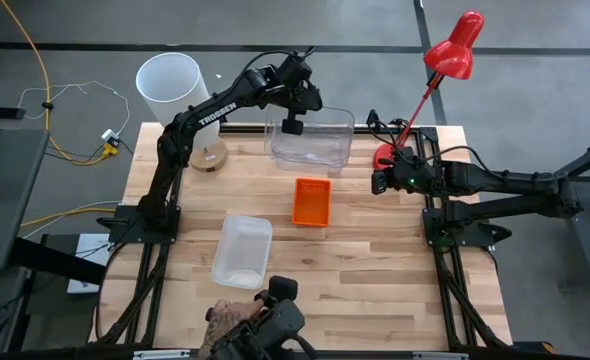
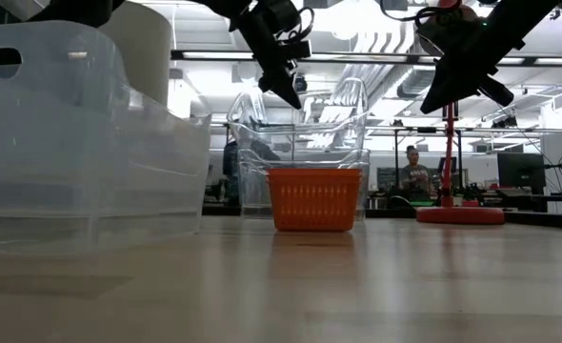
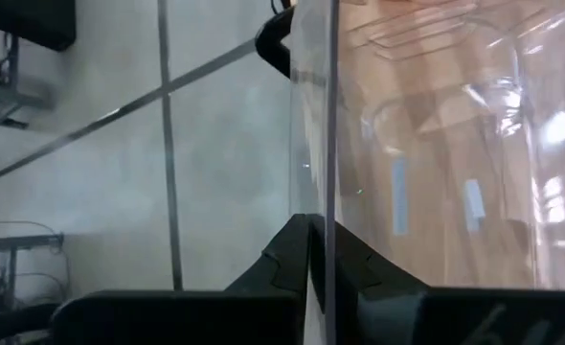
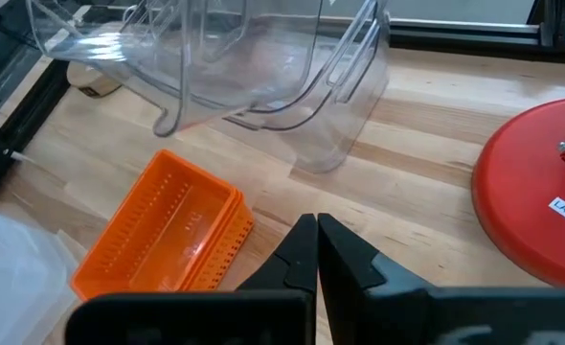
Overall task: Stack baskets by color
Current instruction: Stack the bottom transparent bin on top of the top transparent bin
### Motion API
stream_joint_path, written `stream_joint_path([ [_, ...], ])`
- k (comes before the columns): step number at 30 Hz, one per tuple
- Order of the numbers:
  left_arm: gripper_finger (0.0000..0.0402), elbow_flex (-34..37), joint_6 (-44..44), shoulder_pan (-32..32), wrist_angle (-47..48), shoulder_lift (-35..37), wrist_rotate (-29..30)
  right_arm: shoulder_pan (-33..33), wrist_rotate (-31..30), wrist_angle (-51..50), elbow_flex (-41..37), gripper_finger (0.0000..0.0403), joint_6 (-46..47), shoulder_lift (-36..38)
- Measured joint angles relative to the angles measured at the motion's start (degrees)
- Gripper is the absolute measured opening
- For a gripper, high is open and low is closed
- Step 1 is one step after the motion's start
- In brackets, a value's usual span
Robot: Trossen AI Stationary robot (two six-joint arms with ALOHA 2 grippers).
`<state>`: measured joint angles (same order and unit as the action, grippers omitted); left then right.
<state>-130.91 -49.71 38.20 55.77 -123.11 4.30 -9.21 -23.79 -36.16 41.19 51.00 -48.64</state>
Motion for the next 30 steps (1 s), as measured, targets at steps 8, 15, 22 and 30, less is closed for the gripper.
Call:
stream_joint_path([
  [8,0.0000,0.00,3.24,0.15,0.15,-0.02,-2.41,0.00,-0.02,-0.02,0.00,0.0000,0.00,0.00],
  [15,0.0004,0.00,5.60,-0.33,-0.16,-0.73,-2.12,0.00,-0.04,-0.03,0.00,0.0000,0.00,0.00],
  [22,0.0048,0.00,6.94,-0.33,-0.66,-0.96,-1.95,0.00,-0.04,-0.04,0.00,0.0000,0.00,0.00],
  [30,0.0140,0.00,11.68,-0.89,-0.71,-0.63,-0.95,0.00,-0.07,-0.04,0.00,0.0000,0.00,0.00],
])
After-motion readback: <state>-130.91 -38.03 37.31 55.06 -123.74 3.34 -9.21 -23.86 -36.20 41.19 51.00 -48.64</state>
